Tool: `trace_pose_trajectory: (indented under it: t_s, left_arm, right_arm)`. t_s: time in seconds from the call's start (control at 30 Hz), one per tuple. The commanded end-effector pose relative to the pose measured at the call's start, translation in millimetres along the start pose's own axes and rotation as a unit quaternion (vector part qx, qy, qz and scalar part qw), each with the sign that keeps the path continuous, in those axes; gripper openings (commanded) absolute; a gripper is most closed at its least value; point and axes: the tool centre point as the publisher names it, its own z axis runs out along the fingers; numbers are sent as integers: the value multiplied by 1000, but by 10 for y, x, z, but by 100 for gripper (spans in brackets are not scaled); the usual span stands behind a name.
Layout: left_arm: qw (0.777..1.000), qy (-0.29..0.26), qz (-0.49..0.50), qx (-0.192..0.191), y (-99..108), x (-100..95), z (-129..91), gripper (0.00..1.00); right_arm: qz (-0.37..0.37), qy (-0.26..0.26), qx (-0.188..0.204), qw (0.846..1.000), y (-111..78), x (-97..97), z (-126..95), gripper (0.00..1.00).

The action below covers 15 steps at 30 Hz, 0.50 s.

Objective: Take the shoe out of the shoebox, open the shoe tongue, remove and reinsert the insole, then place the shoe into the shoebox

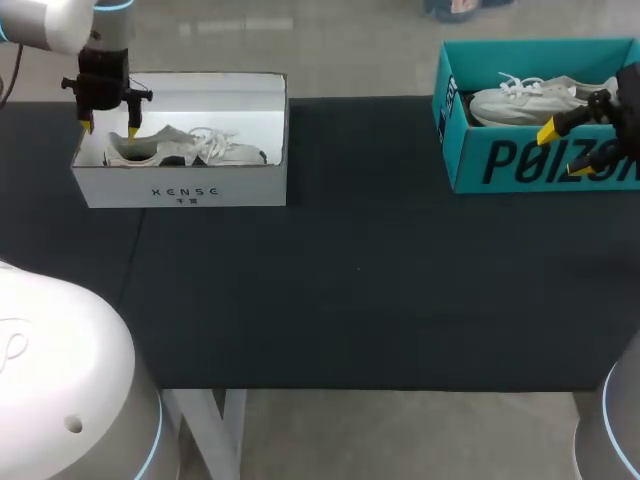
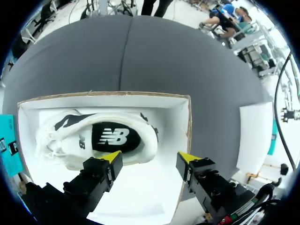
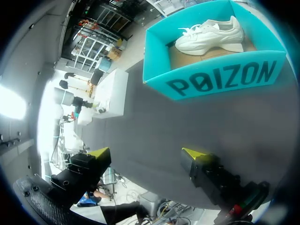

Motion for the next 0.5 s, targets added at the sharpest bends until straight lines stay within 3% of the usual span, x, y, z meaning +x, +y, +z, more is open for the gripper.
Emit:
trace_pose_trajectory:
  t_s: [0.03,0.17,0.3,0.37,0.43,0.5]
  left_arm:
    - [999,-16,-17,-24,-149,75,-335,100]
    - [997,-26,-56,-41,-218,5,-600,100]
    - [990,-50,-129,-27,-340,-128,-838,100]
    - [986,-35,-162,-24,-403,-211,-915,100]
    - [979,-38,-198,-1,-449,-276,-976,100]
    - [974,-9,-226,-13,-508,-352,-1024,100]
  right_arm:
    - [0,-1,0,1000,-3,-1,3,100]
    - [0,-1,0,1000,-3,-1,3,100]
    - [0,-1,0,1000,-3,-1,3,100]
    - [0,-1,0,1000,-3,-1,3,100]
    - [-14,11,-6,1000,160,63,-44,100]
    - [-32,5,-8,999,309,66,-66,100]
